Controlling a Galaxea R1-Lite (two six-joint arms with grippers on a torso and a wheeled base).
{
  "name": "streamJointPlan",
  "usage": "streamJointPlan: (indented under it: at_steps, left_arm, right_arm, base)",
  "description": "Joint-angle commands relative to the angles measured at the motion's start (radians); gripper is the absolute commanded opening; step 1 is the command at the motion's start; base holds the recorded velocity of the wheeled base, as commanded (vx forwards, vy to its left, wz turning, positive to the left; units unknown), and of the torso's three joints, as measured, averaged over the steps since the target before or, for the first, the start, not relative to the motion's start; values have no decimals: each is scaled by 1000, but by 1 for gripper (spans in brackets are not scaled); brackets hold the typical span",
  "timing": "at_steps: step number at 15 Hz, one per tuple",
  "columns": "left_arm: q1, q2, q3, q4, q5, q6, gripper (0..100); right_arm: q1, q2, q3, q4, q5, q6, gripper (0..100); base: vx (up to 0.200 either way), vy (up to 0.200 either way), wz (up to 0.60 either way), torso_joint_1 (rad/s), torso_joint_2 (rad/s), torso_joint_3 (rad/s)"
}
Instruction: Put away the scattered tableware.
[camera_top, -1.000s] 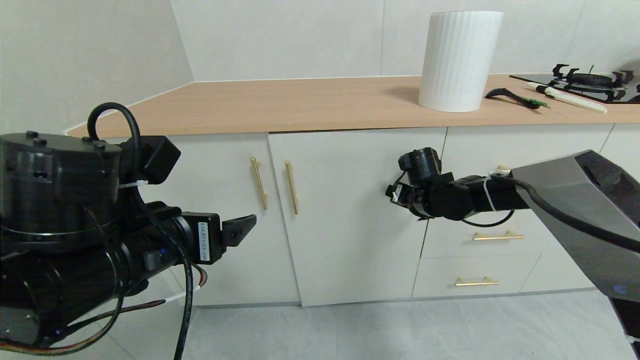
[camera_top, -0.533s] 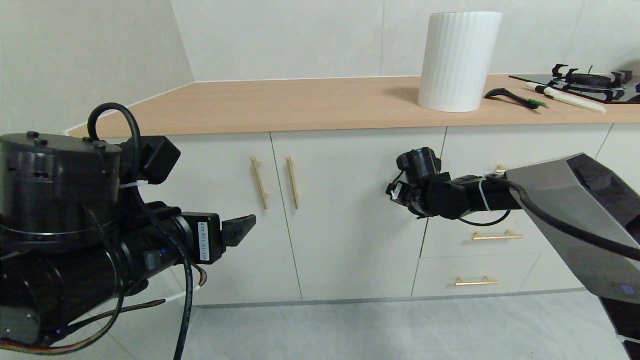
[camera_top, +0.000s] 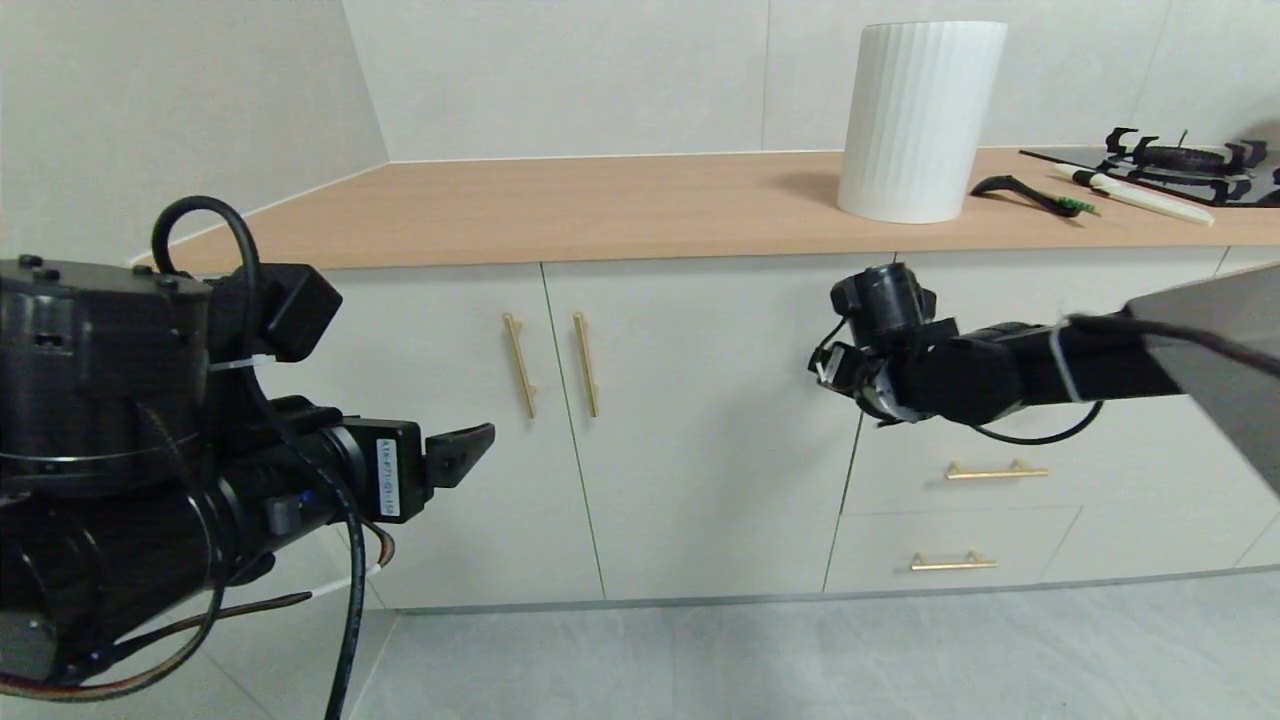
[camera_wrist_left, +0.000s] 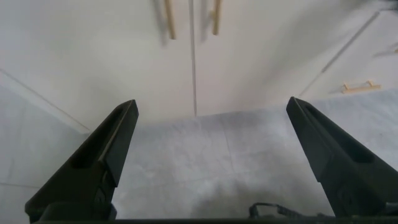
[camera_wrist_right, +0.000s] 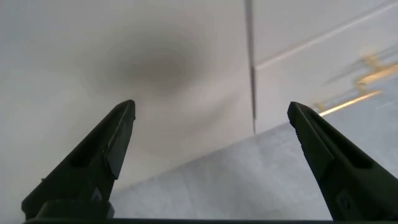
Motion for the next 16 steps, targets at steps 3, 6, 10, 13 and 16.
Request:
streamJointPlan:
  at_steps: [3,6,10,13,16]
  left_arm:
    - [9,-191,107,1,64,53,100]
    - [22,-449,281,7,127,125,100]
    - [114,-830,420,59,130,330,100]
    - [183,-1024,414,225,130,363,100]
    - [276,-1130,454,259,126,363,100]
  right_arm:
    - [1,-775,532,5,-28,-94,100]
    - [-40,-1187,806,10,-51,-189,100]
    - [-218,-1720,1151,39,-37,-543,100]
    - [-235,-1988,1151,208,-46,-718,100]
    - [-298,-2060,1138,286,-111,-778,100]
  base:
    - [0,0,0,0,0,0]
    - [0,0,0,0,0,0]
    - [0,0,0,0,0,0]
    - [0,0,0,0,0,0]
    - [0,0,0,0,0,0]
